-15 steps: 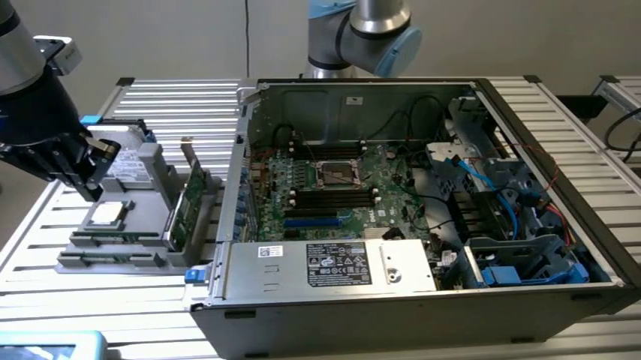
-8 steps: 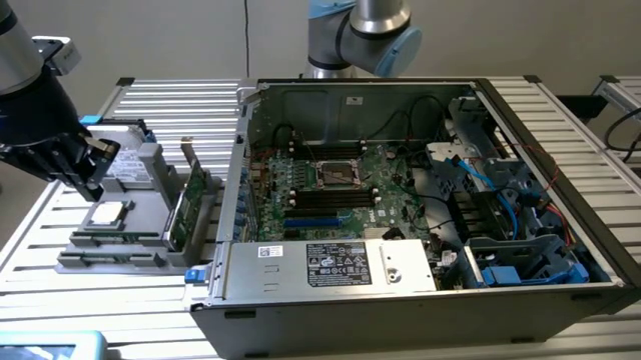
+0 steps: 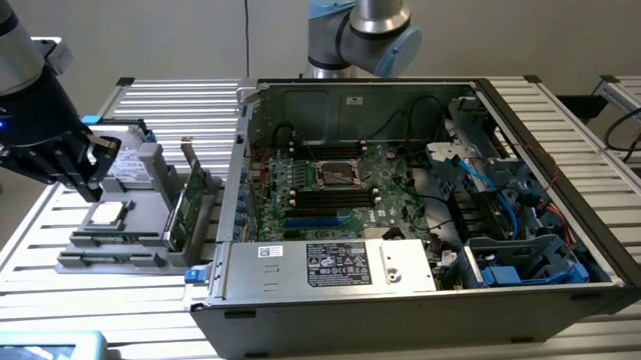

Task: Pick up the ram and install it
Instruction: 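Pick up the ram and move it above insertion slot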

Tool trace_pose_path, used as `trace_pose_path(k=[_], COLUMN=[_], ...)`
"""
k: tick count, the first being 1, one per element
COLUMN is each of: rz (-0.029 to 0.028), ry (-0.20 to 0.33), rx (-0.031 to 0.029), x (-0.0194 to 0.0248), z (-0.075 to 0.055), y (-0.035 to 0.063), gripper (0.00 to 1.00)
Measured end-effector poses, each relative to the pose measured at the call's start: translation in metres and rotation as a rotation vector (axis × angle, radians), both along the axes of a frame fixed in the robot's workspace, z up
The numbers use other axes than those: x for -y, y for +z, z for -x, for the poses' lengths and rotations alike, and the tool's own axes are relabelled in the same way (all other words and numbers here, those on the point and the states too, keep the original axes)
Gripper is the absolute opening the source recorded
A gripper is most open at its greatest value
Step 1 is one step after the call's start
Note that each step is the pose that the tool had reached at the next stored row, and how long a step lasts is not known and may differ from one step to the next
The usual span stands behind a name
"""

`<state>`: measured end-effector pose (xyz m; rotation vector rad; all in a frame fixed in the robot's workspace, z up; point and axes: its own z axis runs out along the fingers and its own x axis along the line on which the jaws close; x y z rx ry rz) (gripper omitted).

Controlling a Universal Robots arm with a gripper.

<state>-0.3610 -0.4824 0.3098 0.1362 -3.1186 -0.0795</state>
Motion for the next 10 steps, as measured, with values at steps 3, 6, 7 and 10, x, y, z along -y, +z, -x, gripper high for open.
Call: trace_pose_path(k=[3, 6, 7, 10], rz=[0.0, 0.0, 0.0, 0.0], ry=[0.054, 0.108, 0.127, 0.182], rx=[0.0, 0.0, 0.0001, 0.0], x=[0.0, 0.0, 0.0, 0.0], z=[0.0, 0.0, 0.0, 0.0], y=[-0.0003, -0.0005, -0.0006, -0.0008], gripper=[0.11, 0.11, 0.11, 0.11])
